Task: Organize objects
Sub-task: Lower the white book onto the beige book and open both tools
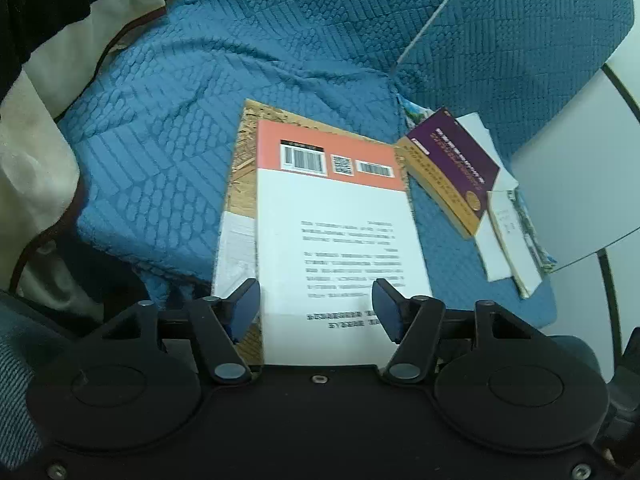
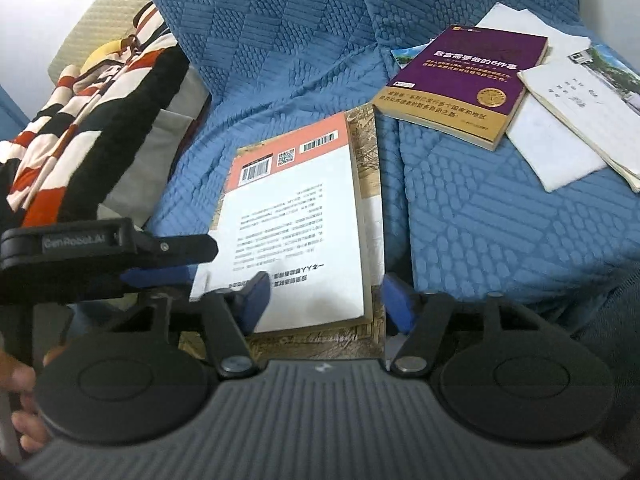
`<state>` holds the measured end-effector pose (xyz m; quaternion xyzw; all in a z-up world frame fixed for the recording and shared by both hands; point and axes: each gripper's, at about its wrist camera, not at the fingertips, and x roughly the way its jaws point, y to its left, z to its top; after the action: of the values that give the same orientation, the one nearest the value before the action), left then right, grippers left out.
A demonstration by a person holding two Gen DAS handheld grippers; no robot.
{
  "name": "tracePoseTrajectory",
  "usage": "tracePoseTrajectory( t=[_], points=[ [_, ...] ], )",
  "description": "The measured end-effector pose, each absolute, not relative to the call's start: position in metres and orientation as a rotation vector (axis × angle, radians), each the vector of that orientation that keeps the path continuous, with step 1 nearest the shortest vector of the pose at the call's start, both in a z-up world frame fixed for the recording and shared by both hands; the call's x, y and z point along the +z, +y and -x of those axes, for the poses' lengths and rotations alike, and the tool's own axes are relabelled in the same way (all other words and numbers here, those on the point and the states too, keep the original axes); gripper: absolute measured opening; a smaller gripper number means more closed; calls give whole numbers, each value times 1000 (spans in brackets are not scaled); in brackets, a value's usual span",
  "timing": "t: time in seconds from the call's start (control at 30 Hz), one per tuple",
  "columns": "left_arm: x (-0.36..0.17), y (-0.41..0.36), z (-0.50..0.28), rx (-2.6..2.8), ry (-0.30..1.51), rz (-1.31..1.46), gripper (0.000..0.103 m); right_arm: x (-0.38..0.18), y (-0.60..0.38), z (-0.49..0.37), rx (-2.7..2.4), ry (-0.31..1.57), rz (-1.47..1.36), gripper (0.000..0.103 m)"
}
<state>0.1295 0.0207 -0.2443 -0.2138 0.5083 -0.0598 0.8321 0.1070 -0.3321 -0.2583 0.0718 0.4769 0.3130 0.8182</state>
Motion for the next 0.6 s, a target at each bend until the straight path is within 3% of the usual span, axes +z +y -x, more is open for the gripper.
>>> tracePoseTrajectory(
  t=[0.17, 0.6],
  points=[
    [-259, 25, -132, -115, 1108, 473, 47, -267, -324, -114, 648, 1022, -124, 42],
    [-269, 36, -137, -109, 1117, 525, 48, -274, -314, -114, 640, 1045, -120, 40]
  ],
)
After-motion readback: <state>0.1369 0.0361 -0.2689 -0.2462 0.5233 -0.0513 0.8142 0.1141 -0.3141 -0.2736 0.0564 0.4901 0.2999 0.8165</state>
